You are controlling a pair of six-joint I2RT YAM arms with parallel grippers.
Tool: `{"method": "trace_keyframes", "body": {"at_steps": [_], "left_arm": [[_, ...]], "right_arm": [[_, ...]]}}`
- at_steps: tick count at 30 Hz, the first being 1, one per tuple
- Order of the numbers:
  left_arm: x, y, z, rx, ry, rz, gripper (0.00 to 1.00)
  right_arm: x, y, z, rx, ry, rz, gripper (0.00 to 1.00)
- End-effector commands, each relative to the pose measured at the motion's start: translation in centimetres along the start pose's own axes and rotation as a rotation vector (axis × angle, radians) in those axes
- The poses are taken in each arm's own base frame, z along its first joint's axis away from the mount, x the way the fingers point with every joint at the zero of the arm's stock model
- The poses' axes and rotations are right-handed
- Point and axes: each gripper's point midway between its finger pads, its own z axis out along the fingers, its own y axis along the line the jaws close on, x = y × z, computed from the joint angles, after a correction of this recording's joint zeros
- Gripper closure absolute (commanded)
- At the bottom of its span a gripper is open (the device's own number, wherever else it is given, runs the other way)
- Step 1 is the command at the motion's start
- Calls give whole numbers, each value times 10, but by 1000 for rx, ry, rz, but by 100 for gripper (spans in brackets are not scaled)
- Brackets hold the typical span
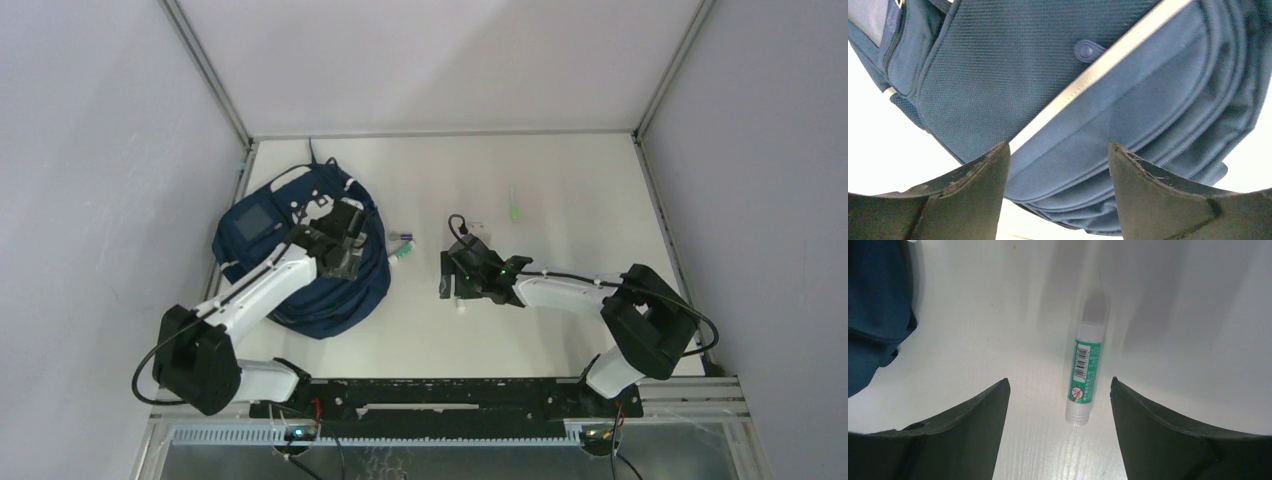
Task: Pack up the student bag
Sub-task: Pick up the stationery from the center of the board.
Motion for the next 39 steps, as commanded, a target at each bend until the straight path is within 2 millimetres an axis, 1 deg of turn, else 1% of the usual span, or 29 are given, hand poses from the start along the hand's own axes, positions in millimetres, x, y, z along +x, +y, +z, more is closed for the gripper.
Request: {"method": "trace_keyframes", "body": {"at_steps": [1, 3, 5, 8, 10, 12, 13, 18, 19, 21, 22, 24, 25, 27, 28, 30, 31, 34, 37, 39], "left_arm": [[3, -12, -17, 100, -22, 38, 26], [9, -16, -15, 101, -4, 60, 30], [13, -18, -12, 90, 26, 78, 30], [18, -11, -2, 6, 86, 100, 31], [18, -6, 3, -52, 96, 97, 34], [15, -4, 8, -83, 85, 86, 42], [14, -3, 9, -92, 81, 83, 44], [12, 1, 15, -138, 82, 73, 47], [10, 2, 14, -144, 78, 67, 50], [7, 5, 13, -159, 70, 56, 64], [5, 6, 11, -163, 69, 52, 69], [0, 8, 7, -164, 60, 44, 78], [-4, 10, 4, -165, 48, 33, 83], [-13, 15, -6, -163, 25, 8, 90], [-18, 17, -12, -159, 9, -7, 92], [-28, 23, -26, -149, -31, -38, 96], [-33, 26, -31, -150, -52, -52, 99], [-44, 35, -44, -159, -105, -82, 100], [-50, 39, -52, -158, -131, -98, 100], [-54, 40, -57, -145, -138, -103, 100]], "right_arm": [[-19, 19, -2, -53, -51, 22, 18], [-19, 19, 0, -53, -51, 23, 18], [-18, 19, 1, -54, -46, 27, 18], [-20, 20, -2, -55, -53, 38, 18], [-22, 18, -2, -40, -67, 34, 19], [-22, 12, -2, -10, -79, 29, 21], [-22, 8, -1, 14, -80, 28, 22], [-13, -10, 11, 126, -59, 0, 31], [-11, -12, 14, 137, -53, -1, 33], [-5, -14, 20, 149, -36, -5, 35], [-2, -15, 22, 157, -29, -5, 37], [-1, -14, 23, 158, -26, -2, 42], [-1, -12, 22, 154, -29, -2, 47], [-4, -11, 18, 149, -42, 0, 61], [-6, -9, 17, 143, -49, 4, 71], [-9, -5, 15, 117, -52, 5, 98], [-11, -2, 14, 101, -52, 9, 100], [-15, 7, 9, 58, -63, 5, 100], [-21, 16, 2, 17, -77, 11, 100], [-27, 25, -6, -29, -89, 29, 100]]}}
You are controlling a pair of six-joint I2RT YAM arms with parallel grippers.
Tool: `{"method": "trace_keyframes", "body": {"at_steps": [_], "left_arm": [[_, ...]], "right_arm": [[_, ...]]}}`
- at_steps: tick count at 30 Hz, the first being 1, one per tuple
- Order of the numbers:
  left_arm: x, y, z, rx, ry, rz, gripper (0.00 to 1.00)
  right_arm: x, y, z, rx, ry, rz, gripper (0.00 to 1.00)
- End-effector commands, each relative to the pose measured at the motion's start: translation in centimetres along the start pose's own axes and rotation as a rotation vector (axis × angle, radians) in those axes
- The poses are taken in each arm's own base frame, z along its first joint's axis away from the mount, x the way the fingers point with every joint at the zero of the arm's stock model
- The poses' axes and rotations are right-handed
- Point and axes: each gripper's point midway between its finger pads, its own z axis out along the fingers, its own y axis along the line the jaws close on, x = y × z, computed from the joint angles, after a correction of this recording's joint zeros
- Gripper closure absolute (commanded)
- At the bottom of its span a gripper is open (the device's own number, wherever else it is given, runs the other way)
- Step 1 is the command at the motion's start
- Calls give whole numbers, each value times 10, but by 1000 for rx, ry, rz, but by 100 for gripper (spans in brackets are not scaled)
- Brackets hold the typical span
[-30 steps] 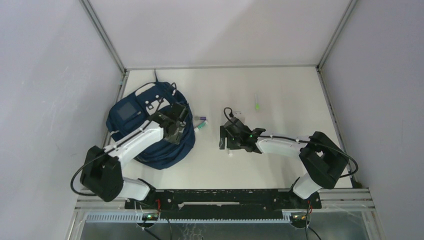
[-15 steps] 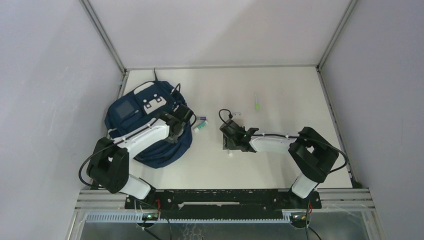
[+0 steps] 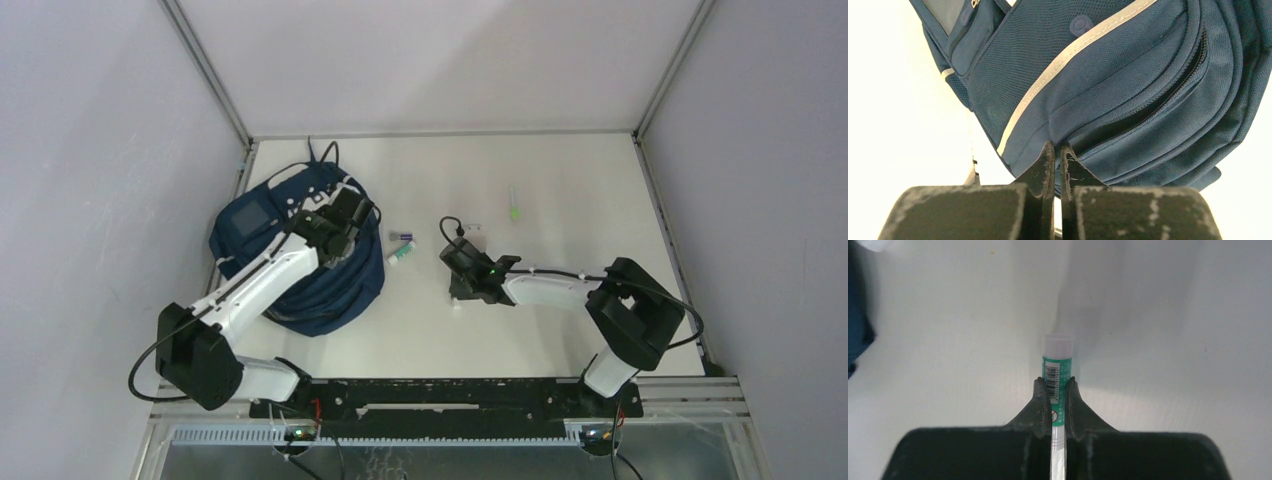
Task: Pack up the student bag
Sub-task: Pick up the stationery from the center of the board, then place the stationery in the student bag.
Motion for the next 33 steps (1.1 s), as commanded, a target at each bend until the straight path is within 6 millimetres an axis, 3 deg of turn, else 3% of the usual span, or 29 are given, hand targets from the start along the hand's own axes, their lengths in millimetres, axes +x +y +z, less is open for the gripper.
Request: {"method": "trace_keyframes", "body": {"at_steps": [1, 10, 13, 21, 26, 33], "left_arm": [[-33, 18, -24, -5, -102, -108, 100], [-72, 17, -55, 227, -172, -274, 100], [-73, 26, -54, 223, -172, -299, 100], [-73, 23, -61, 292, -181, -304, 100], [-73, 28, -69, 300, -202, -305, 100], [-73, 38, -81, 315, -230, -310, 100]], "right_arm": [[-36, 38, -32, -173, -94, 49, 100], [-84, 149, -127, -795, -172, 137, 100], [-98, 177, -143, -896, -171, 168, 100], [-127, 250, -132, -1073, -78, 314, 100], [-137, 276, -107, -1020, -27, 354, 100], [-151, 293, -73, -981, -32, 439, 100]]}}
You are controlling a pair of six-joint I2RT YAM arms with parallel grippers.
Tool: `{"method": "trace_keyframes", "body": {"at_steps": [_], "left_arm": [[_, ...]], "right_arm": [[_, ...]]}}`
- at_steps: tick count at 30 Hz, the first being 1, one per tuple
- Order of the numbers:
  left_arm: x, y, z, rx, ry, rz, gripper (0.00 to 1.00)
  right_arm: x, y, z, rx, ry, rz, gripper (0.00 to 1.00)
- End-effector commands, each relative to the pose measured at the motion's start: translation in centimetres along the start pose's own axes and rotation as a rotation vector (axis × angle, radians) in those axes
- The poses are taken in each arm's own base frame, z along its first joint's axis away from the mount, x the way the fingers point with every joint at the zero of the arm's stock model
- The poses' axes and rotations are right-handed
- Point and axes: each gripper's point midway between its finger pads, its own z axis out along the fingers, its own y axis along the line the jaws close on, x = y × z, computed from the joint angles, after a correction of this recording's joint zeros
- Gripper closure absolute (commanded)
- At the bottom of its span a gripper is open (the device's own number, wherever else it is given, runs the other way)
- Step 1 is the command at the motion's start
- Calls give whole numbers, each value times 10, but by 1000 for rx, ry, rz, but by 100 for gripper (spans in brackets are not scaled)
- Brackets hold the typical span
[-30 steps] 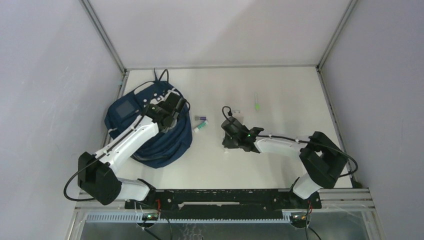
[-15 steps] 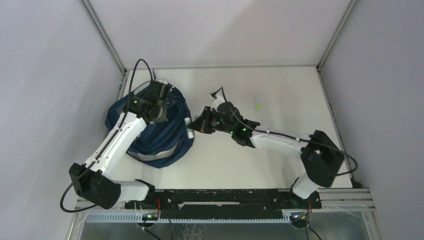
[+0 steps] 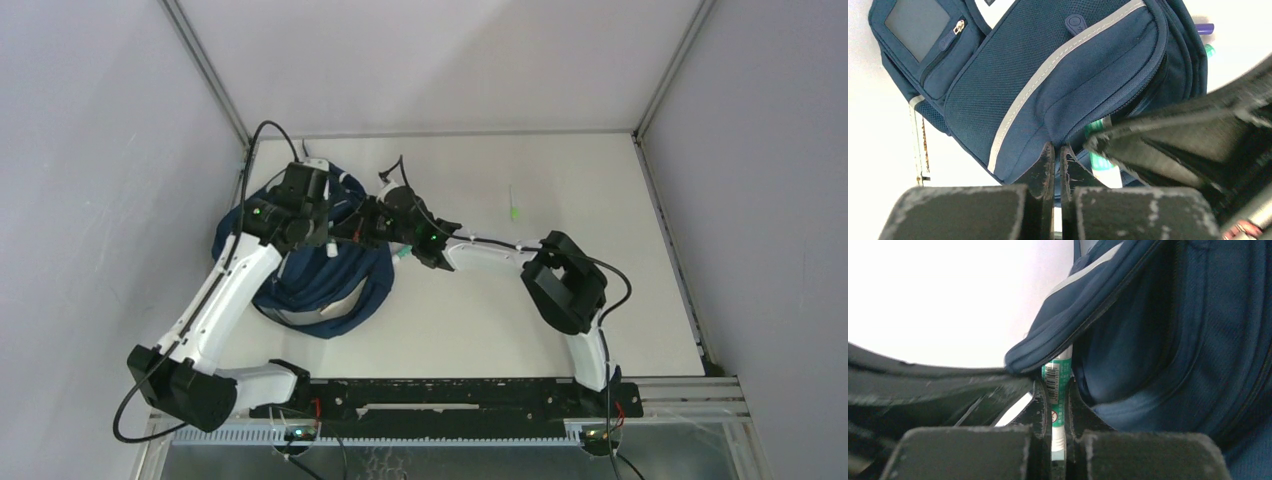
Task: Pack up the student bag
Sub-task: Place the stationery in the student bag.
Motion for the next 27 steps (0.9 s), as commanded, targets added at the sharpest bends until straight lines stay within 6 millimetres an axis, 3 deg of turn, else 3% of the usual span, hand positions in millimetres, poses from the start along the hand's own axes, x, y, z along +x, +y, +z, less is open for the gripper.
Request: {"method": "trace_keyframes", "body": {"at_steps": [1, 8, 9, 12, 14, 16, 23, 27], "left_arm": [[-38, 0, -38, 75, -160, -62, 100], [-38, -4, -40, 107, -172, -77, 100], [-38, -4, -40, 107, -172, -77, 100], [-38, -3, -39, 103, -171, -78, 100], [-39, -1, -40, 96, -174, -80, 100], [-39, 1, -39, 89, -173, -83, 100], [-41, -1, -32, 92, -156, -83, 100], [-38, 1, -26, 71, -141, -83, 100]], "right_arm": [[-16, 15, 18, -24, -62, 44, 100], [-31, -2, 42, 19, -105, 62, 100], [-32, -1, 46, 6, -101, 50, 94], [-30, 3, 50, -34, -50, 21, 47], [-31, 3, 42, -29, -65, 4, 31], [-30, 4, 30, -28, -80, -25, 24], [-19, 7, -14, 3, -59, -148, 26], [-24, -30, -56, 154, -149, -201, 30]]}}
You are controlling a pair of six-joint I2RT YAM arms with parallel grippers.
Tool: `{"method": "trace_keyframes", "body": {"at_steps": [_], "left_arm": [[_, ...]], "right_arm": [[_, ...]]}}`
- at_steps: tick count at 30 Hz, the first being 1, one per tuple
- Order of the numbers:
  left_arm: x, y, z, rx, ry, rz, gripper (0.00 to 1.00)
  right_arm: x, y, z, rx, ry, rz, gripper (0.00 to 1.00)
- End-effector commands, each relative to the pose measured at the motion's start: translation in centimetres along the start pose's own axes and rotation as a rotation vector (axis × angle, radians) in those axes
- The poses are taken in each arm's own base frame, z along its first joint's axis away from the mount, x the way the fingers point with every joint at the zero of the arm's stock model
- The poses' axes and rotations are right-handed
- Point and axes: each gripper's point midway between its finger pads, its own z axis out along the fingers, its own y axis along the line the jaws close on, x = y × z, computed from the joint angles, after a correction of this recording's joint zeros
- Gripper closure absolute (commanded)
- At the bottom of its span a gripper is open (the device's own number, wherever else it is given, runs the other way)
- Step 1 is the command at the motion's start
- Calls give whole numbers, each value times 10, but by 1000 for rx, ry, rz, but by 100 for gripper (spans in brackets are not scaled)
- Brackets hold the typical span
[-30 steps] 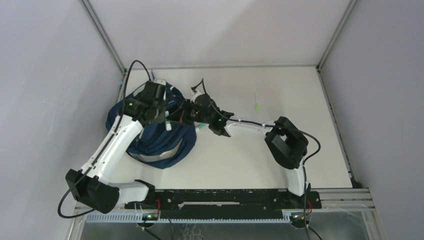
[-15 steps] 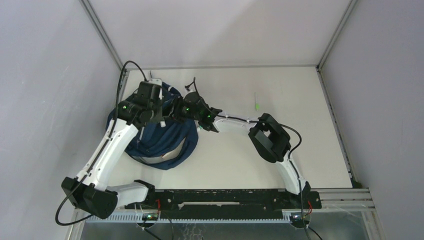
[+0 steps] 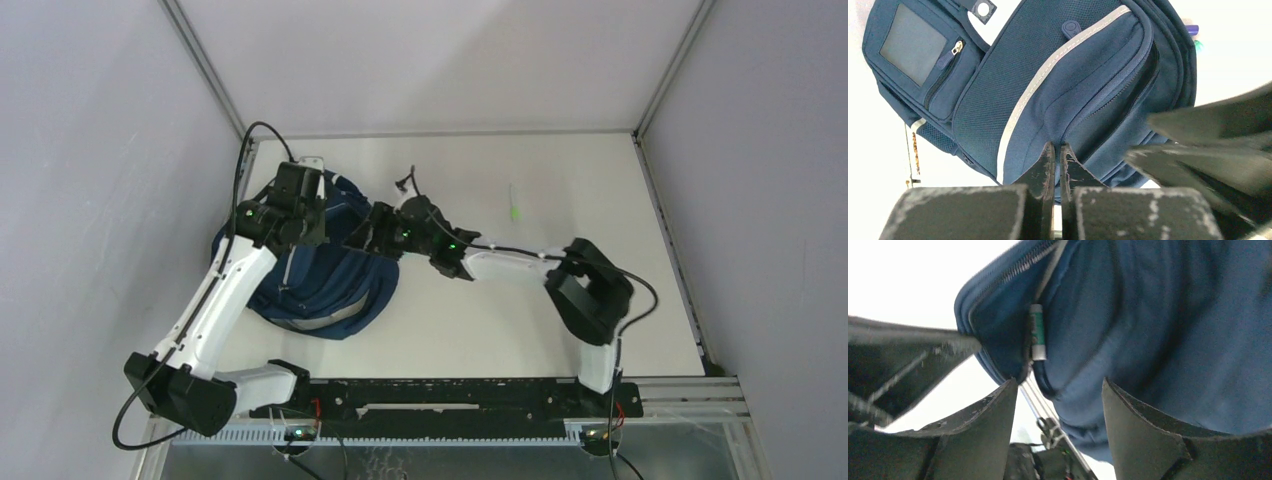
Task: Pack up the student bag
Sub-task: Place the stationery in the student bag.
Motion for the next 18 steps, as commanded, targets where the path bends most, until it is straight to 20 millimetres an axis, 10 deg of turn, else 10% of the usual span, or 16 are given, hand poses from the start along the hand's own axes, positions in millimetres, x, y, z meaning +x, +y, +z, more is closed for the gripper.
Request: {"method": "trace_keyframes", "body": {"at_steps": [1, 9, 18], "left_arm": [[-36, 1, -15, 14, -125, -52, 100], [-33, 5, -12, 11, -121, -77, 100], [-35, 1, -13, 35, -133, -86, 100]], "right_arm": [[-28, -16, -48, 119, -165, -108, 30], [-50, -142, -87, 684, -328, 86, 30], [-72, -162, -69, 904, -362, 140, 27]]}}
